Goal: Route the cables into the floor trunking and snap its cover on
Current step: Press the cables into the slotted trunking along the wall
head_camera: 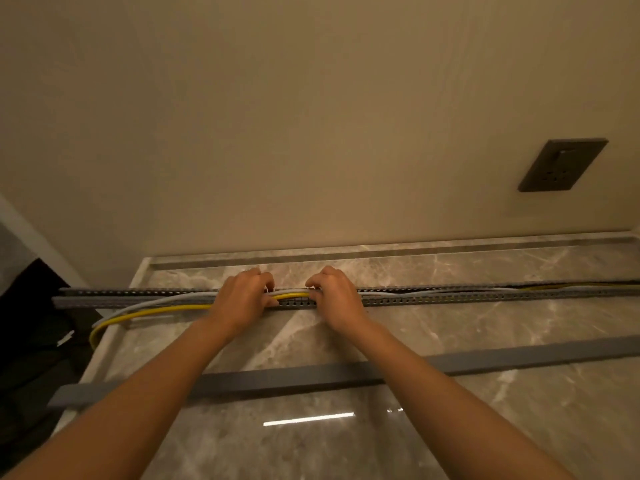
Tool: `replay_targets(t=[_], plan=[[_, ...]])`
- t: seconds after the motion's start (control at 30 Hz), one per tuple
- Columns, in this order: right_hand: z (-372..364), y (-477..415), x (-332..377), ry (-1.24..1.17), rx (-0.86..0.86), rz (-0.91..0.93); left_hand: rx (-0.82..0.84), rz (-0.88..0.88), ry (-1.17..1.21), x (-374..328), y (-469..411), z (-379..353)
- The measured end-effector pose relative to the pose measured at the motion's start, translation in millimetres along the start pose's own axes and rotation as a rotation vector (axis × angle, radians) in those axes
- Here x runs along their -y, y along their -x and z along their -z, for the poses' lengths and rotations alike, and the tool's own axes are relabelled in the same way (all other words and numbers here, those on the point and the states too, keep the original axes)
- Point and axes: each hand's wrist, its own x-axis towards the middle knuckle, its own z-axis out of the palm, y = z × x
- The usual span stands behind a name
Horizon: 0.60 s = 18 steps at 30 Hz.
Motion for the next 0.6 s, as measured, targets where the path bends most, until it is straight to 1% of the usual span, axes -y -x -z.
replay_targets(t=[0.1,0.2,0.27,0.37,0.5,0.6], plan=[[-5,-3,6,-0.043,-0.028,-0.077,0.072,-0.017,0.041,12,-4,4],[-3,-6,10,-0.036,-0.013,-0.115,0.092,-0.024,0.074,15,-10,5],[-3,-7,12,-0.021,-0.017,-0.124,0.091,-0.042,0.054,14,-14,8],[-6,-5,12,0.005,-0.037,-0.119,0.055,-0.056,0.018,10,-18,11],[-7,-4,12,0.005,-0.062,-0.138,-0.052,-0.070,-0.056,8,-18,7],[-9,-4,11,-0.007,-0.068,-0.161,-0.071,-0.109,-0.105,9,-18,3]])
